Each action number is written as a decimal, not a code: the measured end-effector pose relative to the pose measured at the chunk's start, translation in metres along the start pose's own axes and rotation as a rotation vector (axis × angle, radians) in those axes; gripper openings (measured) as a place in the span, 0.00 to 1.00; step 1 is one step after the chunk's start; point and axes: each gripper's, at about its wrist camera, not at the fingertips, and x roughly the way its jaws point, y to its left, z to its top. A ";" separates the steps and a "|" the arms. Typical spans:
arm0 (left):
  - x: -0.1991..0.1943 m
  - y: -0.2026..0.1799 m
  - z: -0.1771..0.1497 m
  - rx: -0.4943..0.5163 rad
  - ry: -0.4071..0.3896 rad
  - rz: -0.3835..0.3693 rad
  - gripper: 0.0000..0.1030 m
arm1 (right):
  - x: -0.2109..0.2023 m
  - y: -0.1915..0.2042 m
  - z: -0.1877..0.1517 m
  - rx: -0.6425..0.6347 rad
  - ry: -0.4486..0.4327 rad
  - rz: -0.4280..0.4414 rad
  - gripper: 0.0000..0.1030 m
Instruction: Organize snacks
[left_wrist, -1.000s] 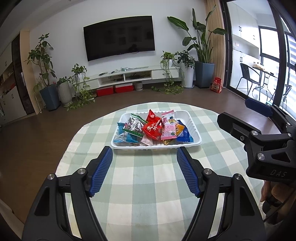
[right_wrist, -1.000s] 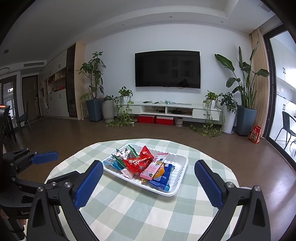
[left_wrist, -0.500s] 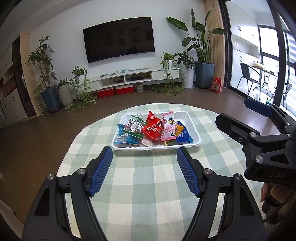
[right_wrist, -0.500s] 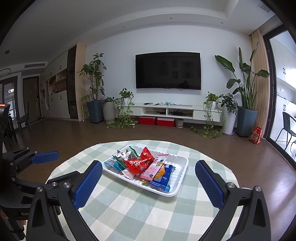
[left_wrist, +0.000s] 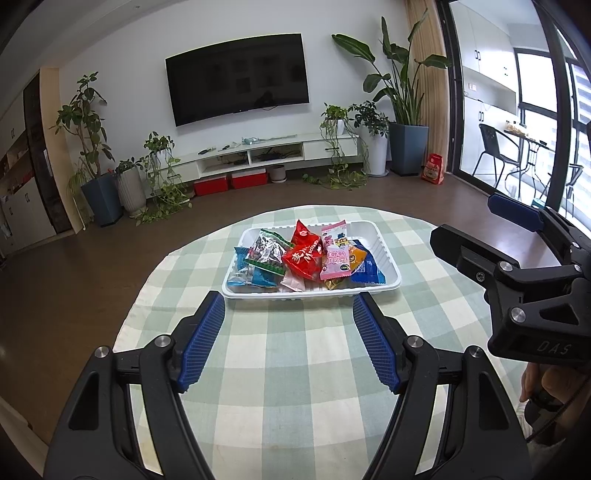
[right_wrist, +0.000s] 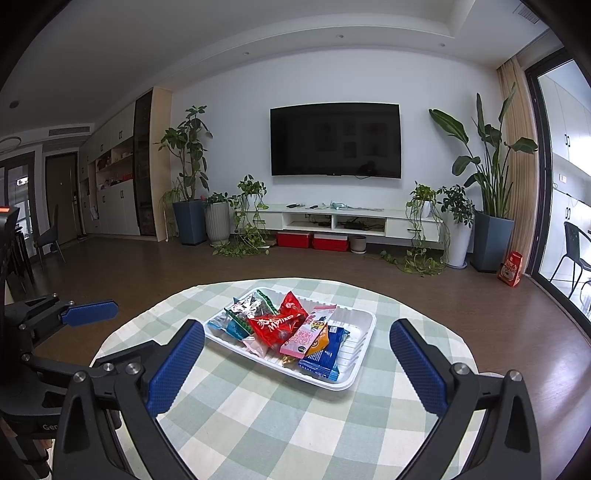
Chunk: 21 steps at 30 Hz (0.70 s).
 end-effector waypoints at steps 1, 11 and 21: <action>0.000 0.000 0.000 0.000 -0.001 0.000 0.69 | 0.000 0.000 0.000 0.001 0.001 0.000 1.00; 0.000 -0.001 0.000 0.002 0.000 0.003 0.69 | 0.000 0.000 0.000 0.000 0.000 0.001 1.00; -0.004 -0.002 0.000 0.003 -0.003 0.015 0.76 | 0.001 0.000 -0.001 0.000 0.001 0.000 1.00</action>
